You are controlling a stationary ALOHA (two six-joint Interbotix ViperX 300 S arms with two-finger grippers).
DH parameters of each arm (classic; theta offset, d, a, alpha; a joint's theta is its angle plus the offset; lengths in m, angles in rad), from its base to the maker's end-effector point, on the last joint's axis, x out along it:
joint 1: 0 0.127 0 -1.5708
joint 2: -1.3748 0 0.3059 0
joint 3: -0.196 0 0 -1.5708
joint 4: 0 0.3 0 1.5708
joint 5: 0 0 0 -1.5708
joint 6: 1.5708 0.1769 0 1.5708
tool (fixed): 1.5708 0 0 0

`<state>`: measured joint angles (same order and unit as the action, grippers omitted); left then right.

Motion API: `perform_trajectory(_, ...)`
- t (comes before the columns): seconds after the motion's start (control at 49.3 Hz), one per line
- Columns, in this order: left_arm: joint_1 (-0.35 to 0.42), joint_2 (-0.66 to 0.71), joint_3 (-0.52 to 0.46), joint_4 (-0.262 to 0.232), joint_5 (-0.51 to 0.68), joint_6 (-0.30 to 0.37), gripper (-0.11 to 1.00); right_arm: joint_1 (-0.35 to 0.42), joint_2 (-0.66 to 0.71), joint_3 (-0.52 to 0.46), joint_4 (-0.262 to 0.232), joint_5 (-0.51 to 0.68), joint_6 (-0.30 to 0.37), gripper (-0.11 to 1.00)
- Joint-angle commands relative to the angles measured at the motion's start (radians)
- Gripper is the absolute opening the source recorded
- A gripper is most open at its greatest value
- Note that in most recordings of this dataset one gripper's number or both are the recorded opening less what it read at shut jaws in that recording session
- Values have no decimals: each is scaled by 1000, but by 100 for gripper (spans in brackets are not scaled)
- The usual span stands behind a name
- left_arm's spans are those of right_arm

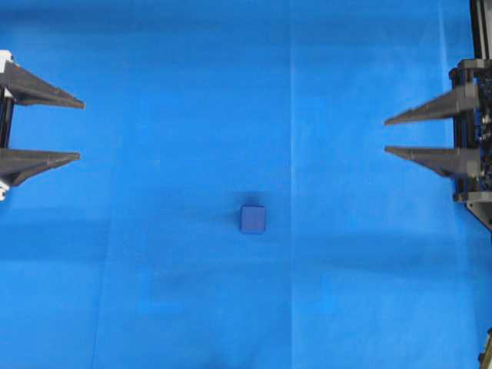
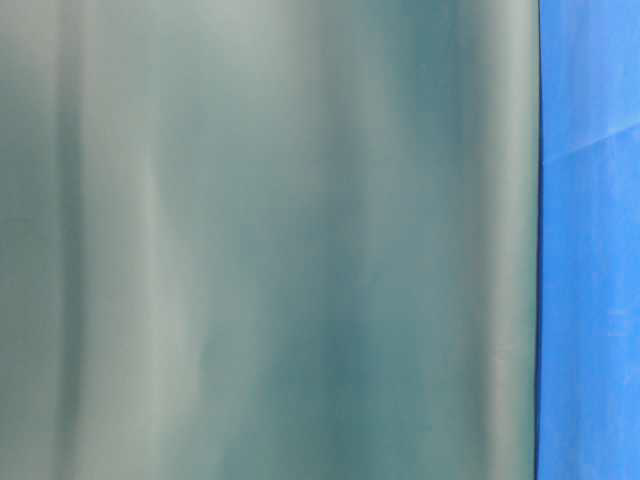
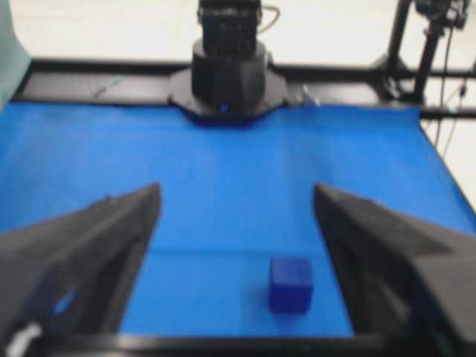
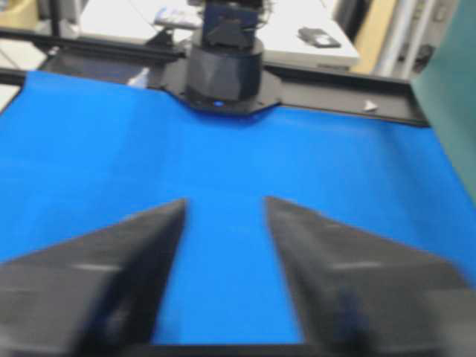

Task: Handover the blue block to the right arm after grasping it with the left arm, then place it in the designated position.
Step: 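Open the left gripper and start moving it toward the blue cube, then move the open left gripper over the blue cube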

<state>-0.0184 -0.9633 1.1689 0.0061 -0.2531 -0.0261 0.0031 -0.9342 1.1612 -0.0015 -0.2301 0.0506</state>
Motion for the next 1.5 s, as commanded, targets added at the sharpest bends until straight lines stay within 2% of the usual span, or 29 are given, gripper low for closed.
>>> perform_trajectory(0.0, -5, 8, -12, 3, -8, -2, 87, -3, 8, -28, 5, -9, 5, 64)
perform_trajectory(0.081, -6, 8, -12, 3, -9, -6, 91, -3, 9, -28, 5, -8, 5, 86)
perform_trajectory(0.162, -6, 8, -12, 3, -8, -8, 91, -3, 8, -28, 5, -6, 5, 97)
perform_trajectory(0.547, -6, 21, -14, 3, -25, -9, 91, -3, 12, -26, 6, -8, 8, 97)
perform_trajectory(0.872, -6, 193, -52, 3, -184, -5, 91, -11, 37, -26, 5, -25, 8, 97)
perform_trajectory(1.156, -6, 383, -155, 3, -264, 2, 91, -11, 41, -28, 5, -26, 8, 97)
perform_trajectory(1.48, -23, 629, -359, 3, -255, 3, 91, -11, 46, -28, 5, -26, 8, 97)
